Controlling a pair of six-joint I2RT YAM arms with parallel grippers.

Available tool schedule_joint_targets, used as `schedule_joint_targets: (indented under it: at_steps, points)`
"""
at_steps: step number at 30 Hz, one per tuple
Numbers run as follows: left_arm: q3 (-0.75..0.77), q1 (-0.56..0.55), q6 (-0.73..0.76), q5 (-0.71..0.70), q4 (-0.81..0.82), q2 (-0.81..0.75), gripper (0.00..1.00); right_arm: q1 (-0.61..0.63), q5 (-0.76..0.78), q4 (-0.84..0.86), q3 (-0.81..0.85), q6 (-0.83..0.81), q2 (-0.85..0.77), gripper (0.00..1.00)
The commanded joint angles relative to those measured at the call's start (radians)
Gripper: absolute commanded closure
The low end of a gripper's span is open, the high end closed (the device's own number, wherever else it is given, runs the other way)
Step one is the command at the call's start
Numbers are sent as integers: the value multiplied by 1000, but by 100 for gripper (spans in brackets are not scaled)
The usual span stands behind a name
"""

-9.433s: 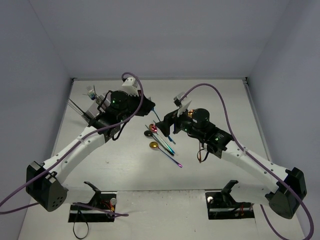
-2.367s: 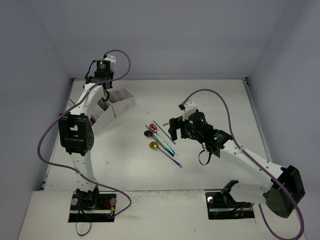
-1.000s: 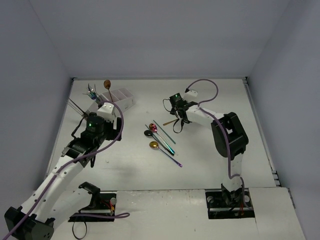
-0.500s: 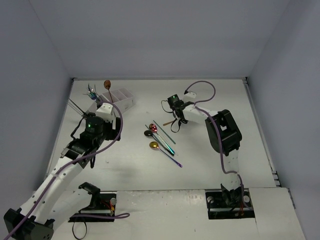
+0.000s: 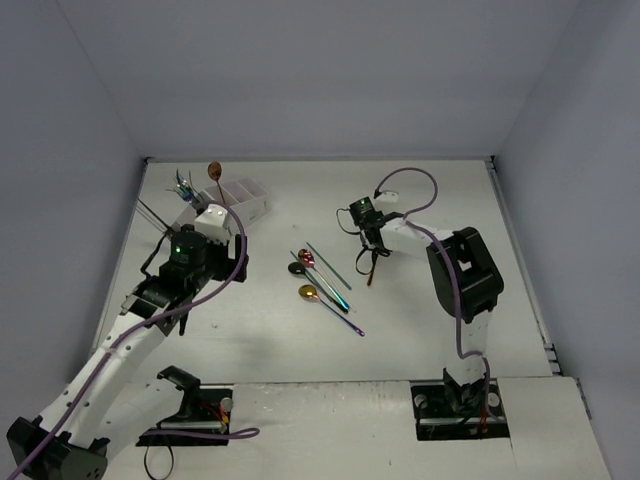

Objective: Sort the eating utensils into containers

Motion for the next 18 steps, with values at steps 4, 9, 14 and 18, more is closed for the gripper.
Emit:
schedule_joint_targets:
  at_steps: [4, 9, 14, 18]
  points:
    - [114, -18, -180, 298, 182, 70, 23, 10, -261, 185, -152, -323, -401, 100]
    - [132, -52, -297, 372, 289, 136, 23, 62, -430, 215, -210, -463, -547, 100]
    - [184, -153, -351, 334, 372, 239, 23, 163, -558, 248, -265, -531, -707, 100]
    - [232, -195, -376, 302, 430, 308, 23, 204, -597, 283, -293, -519, -767, 100]
